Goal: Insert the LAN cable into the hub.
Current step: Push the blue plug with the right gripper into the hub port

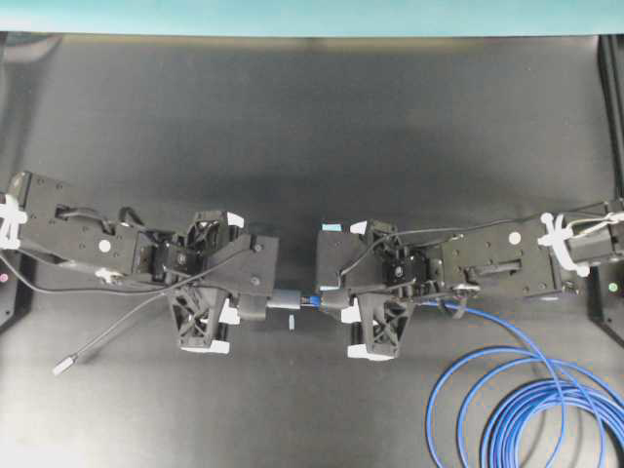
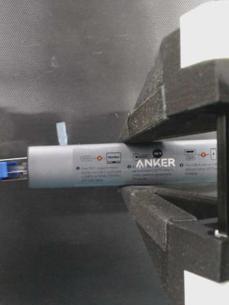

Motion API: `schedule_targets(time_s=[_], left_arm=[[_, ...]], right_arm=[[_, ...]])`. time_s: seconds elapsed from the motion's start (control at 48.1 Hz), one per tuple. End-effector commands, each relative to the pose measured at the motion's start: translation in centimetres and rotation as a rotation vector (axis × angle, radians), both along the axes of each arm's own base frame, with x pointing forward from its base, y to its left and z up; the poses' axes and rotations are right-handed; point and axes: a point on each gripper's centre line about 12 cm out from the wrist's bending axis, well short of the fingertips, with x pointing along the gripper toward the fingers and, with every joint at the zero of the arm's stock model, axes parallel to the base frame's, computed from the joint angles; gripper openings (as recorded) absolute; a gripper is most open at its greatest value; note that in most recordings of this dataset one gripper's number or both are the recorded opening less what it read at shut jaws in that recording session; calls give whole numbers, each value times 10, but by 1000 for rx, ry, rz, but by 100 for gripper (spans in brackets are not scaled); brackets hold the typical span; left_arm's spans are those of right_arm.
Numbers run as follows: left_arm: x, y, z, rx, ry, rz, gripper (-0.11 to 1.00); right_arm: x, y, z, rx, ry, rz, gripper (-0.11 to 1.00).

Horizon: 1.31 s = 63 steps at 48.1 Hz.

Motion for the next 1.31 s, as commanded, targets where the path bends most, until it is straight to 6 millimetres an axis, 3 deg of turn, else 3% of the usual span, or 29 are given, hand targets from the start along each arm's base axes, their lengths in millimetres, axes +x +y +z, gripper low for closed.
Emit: schedule_targets(time_s=[0.0, 0.436, 1.288], left_arm=[[7, -3, 10, 4, -36, -11, 29], [18, -1, 16, 20, -56, -21, 29], [23, -1, 20, 13, -128, -20, 29]], right_arm=[[9, -1, 10, -1, -36, 1, 11], [21, 1, 14, 4, -34, -3, 11], [39, -3, 31, 28, -187, -27, 11]])
